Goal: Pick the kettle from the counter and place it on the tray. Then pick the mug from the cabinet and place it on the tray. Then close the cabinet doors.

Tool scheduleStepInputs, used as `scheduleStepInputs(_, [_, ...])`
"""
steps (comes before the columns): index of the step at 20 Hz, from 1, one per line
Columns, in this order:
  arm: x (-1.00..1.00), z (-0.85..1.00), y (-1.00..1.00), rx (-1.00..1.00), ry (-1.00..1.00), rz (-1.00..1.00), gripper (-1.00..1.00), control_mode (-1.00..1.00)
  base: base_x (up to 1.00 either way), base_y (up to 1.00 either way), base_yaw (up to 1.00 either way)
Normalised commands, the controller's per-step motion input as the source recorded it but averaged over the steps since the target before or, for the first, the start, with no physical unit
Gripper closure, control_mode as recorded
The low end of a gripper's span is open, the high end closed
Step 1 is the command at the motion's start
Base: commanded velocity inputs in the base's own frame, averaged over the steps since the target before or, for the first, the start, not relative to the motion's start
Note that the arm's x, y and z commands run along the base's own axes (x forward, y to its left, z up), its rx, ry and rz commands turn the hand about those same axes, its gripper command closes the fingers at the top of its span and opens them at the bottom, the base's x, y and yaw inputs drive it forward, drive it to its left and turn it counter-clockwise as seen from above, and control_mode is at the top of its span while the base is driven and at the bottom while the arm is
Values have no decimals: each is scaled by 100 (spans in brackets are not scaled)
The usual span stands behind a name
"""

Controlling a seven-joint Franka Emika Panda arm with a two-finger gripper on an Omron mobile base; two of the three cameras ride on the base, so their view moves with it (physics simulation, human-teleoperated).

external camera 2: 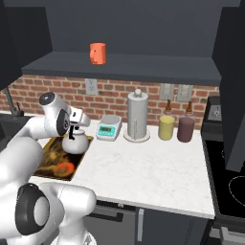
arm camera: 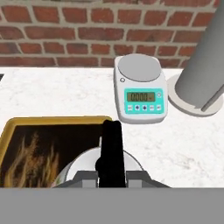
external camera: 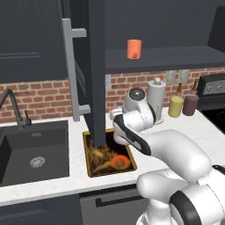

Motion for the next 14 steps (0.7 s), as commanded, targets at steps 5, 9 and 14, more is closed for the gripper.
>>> scheduleStepInputs(5, [43,-11,44,0,0,0,100,-100,0,0,0])
scheduleStepInputs(9, [36,-20,38,-1,0,0,100,-100,0,0,0])
scheduleStepInputs(14, [10,-28,40,-5,-2,0,100,-100,0,0,0])
